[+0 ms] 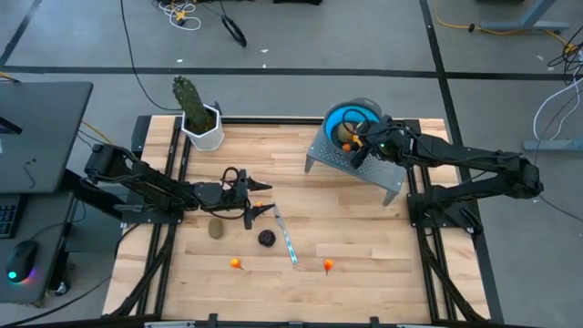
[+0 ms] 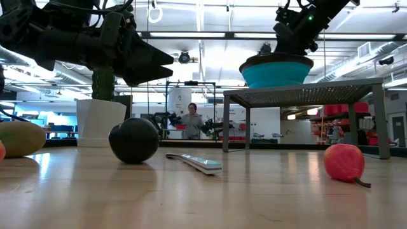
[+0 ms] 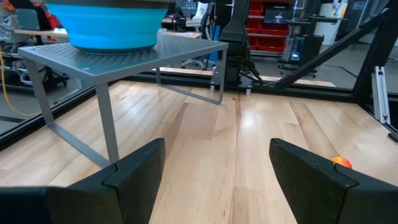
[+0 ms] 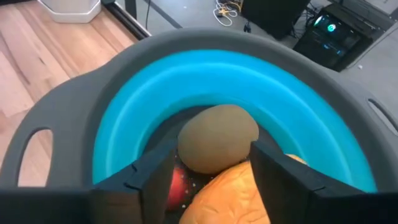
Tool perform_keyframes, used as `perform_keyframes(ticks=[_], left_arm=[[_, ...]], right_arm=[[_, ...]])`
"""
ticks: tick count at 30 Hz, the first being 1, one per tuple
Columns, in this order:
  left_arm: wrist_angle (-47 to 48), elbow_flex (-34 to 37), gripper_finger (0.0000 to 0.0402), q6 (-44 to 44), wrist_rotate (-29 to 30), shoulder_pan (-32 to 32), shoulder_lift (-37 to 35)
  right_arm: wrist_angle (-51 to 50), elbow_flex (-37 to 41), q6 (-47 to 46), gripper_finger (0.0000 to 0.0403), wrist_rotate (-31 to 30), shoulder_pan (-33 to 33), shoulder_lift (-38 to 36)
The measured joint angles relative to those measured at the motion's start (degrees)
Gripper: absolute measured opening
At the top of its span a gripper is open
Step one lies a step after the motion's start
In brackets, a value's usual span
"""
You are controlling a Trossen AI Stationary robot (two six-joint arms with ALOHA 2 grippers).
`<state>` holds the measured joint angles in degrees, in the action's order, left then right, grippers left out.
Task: Pick & Place Fruit
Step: Put the orange peach in the blue strainer bowl on the shelf
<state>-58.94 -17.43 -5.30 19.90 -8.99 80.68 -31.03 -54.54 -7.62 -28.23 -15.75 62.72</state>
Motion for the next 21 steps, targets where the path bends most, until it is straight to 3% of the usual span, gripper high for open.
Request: perform_keyframes(ticks=[6, 14, 21], left_arm=[[0.0, 0.0, 0.0295, 0.0, 0.0, 0.0, 0.0], [0.5, 0.0, 0.0295, -0.2, 0.0, 0.0, 0.0], [0.9, 0.0, 0.0295, -0.6, 0.5, 0.0, 0.0]], right_arm=[[1.8, 0.0, 0.0, 0.0262, 0.0, 0.0, 0.0], [6.5, -0.5, 1.3, 0.0265, 0.1, 2.3, -1.1], [6.9, -1.6, 0.3, 0.0265, 5.5, 7.4, -1.4]])
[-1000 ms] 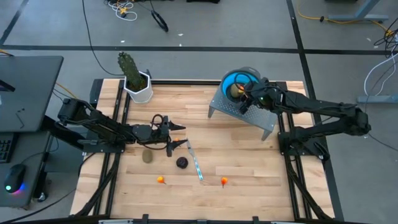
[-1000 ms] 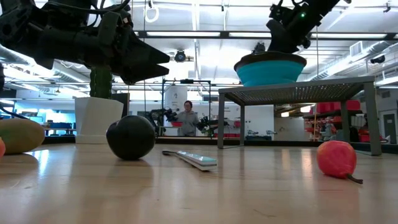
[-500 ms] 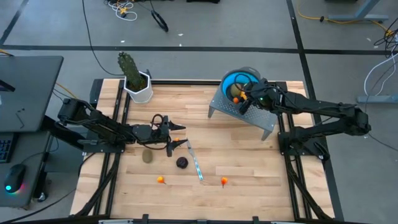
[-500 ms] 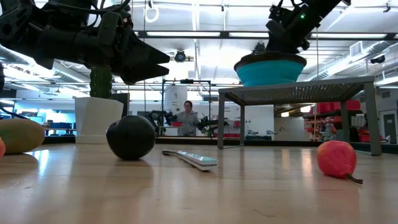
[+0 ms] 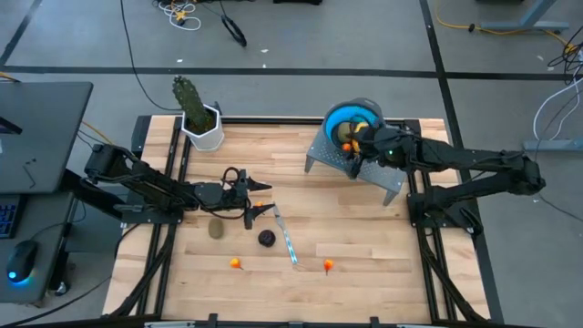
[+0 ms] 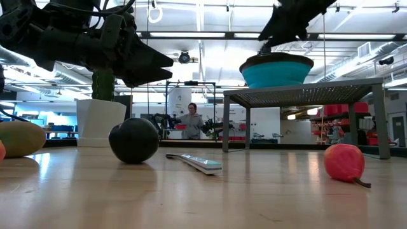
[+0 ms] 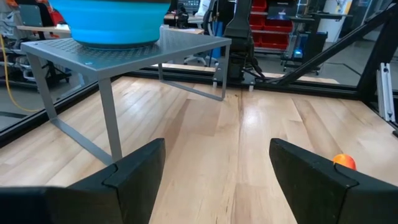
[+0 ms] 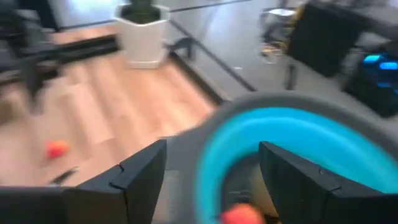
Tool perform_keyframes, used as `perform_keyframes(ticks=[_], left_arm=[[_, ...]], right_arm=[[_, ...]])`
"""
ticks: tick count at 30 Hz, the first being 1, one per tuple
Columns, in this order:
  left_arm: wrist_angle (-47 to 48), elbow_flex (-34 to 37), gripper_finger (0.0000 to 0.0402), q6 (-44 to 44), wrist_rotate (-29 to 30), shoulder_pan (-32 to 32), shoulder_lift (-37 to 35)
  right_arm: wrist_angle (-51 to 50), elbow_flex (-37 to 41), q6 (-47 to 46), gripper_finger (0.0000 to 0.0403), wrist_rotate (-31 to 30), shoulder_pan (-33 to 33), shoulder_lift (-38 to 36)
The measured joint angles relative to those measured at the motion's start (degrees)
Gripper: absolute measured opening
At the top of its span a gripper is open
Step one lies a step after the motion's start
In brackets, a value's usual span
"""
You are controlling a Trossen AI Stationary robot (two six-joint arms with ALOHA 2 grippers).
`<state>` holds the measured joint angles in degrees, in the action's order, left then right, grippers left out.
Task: Pick & Place Fruit
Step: Put the orange peach in the blue strainer bowl on the shelf
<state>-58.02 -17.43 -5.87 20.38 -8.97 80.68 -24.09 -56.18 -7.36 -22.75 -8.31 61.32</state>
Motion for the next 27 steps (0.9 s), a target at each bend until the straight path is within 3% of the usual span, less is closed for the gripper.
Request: perform_keyframes(ticks=[8, 13, 27], left_arm=[[0.2, 0.0, 0.0295, -1.1, 0.5, 0.0, 0.0], [0.3, 0.0, 0.0295, -1.8, 1.0, 0.0, 0.0], [0.3, 0.0, 0.0295, -4.1, 3.2, -1.4, 0.0]], right_arm=[[0.1, 0.0, -2.8, 0.0265, 2.4, 11.8, 0.1], [0.4, -0.1, -4.8, 0.0265, -1.4, 20.6, 1.5], [2.8, -0.1, -12.7, 0.0265, -4.1, 36.2, 14.1]])
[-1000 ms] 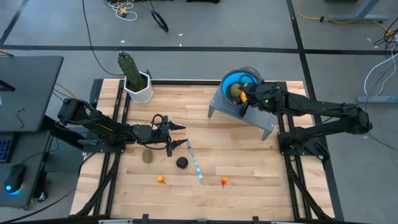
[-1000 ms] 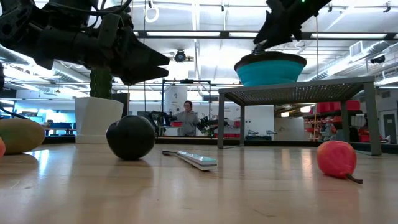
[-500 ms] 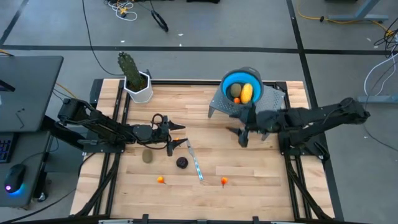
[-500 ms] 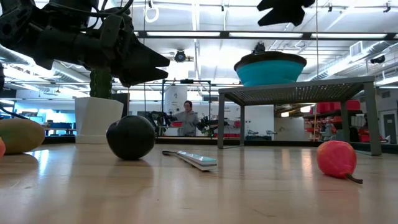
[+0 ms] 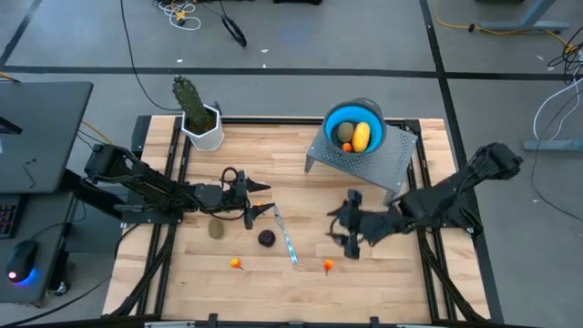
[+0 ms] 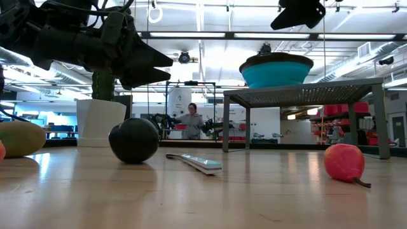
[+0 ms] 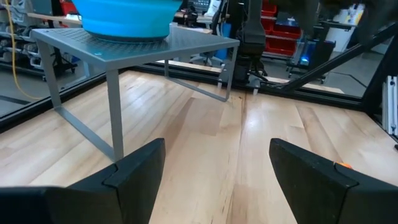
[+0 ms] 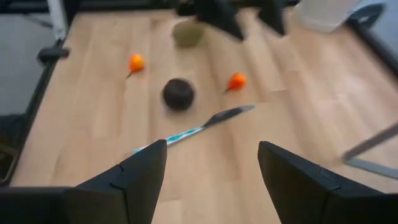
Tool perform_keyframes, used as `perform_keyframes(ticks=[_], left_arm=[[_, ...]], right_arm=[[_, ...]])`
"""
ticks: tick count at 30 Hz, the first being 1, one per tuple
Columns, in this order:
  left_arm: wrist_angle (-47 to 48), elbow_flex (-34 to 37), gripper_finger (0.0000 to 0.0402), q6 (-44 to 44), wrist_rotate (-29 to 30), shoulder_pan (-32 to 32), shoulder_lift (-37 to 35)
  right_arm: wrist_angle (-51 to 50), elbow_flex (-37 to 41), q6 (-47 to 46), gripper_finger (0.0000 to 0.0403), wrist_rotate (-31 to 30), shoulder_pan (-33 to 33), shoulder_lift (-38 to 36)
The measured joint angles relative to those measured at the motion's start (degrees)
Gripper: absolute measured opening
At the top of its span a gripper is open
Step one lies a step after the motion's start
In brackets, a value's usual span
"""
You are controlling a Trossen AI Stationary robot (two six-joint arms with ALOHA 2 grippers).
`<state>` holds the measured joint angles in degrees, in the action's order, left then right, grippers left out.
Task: Pick & Place Fruit
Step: Put the orange peach in the blue strainer bowl on the shelf
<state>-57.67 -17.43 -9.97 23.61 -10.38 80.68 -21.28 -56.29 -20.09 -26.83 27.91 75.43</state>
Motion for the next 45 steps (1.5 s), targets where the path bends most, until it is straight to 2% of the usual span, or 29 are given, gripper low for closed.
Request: perform_keyframes(ticks=[11, 22, 27, 31, 38, 45], left_arm=[[-0.1, 0.0, 0.0295, -2.7, 2.3, -0.7, 0.0], [-0.3, 0.0, 0.0295, -3.3, 2.3, -1.6, 0.0], [-0.6, 0.0, 0.0295, -3.3, 2.3, -2.7, 0.0], [-0.9, 0.0, 0.0295, -3.8, 3.0, -3.6, 0.0], [-0.9, 0.0, 0.0295, -4.1, 6.0, -5.7, 0.0], [-0.8, -0.1, 0.0295, -3.3, 6.8, -5.9, 0.0]], right_arm=[[11.1, 0.0, -0.4, 0.0265, 3.2, 7.8, 9.1], [22.6, 0.0, -3.6, 0.0265, 5.9, 10.1, 21.5], [27.3, 0.0, -3.8, 0.0265, 5.8, 11.1, 24.6], [27.1, 0.0, -3.1, 0.0265, 5.5, 11.6, 26.1], [17.9, 0.0, -4.0, 0.0266, 6.2, 12.0, 26.6], [15.6, 0.0, -2.9, 0.0266, 7.5, 12.1, 26.6]])
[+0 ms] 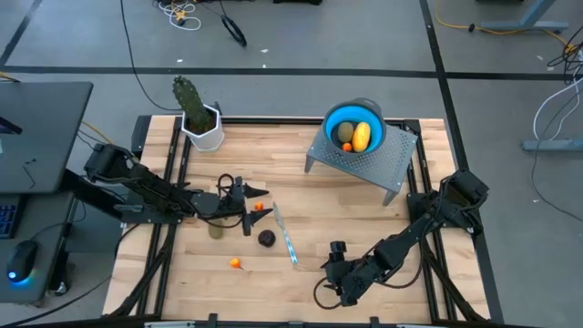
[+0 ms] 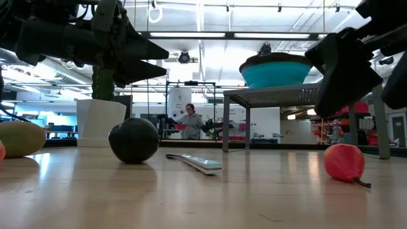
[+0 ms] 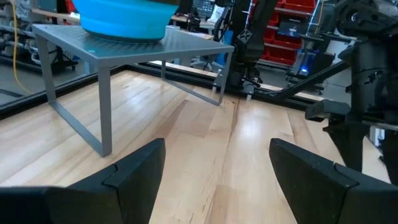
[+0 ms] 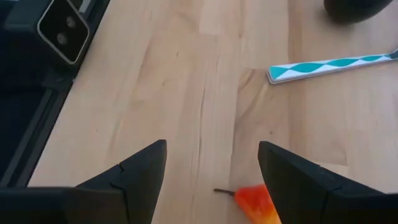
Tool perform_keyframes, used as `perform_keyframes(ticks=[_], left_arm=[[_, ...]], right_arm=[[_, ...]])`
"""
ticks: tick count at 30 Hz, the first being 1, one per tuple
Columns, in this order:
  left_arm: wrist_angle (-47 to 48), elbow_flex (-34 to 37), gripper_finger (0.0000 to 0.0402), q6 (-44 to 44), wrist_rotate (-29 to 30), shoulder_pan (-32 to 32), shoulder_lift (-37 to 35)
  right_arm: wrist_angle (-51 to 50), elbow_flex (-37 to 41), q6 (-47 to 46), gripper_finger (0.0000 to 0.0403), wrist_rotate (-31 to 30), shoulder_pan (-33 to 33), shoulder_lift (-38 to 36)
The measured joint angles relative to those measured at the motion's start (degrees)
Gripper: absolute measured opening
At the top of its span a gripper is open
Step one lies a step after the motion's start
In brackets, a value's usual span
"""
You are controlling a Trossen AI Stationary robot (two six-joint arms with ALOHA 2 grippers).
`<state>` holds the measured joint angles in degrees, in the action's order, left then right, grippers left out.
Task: Pick & Place Fruit
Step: Put the orange peach in the blue strainer bowl on the shelf
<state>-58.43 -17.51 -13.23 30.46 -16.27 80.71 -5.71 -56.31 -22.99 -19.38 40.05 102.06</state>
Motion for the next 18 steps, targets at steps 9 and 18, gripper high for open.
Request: perform_keyframes(ticks=[9, 18], left_arm=[[1.2, 0.0, 0.0295, 0.2, 0.0, 0.0, 0.0], [3.7, 0.0, 0.0295, 1.0, 3.6, 0.0, 0.0]], right_arm=[[-2.2, 1.1, 2.3, 0.0266, 0.3, -0.1, 0.0], [1.6, 5.6, 3.0, 0.0266, -1.5, -1.0, -0.1]])
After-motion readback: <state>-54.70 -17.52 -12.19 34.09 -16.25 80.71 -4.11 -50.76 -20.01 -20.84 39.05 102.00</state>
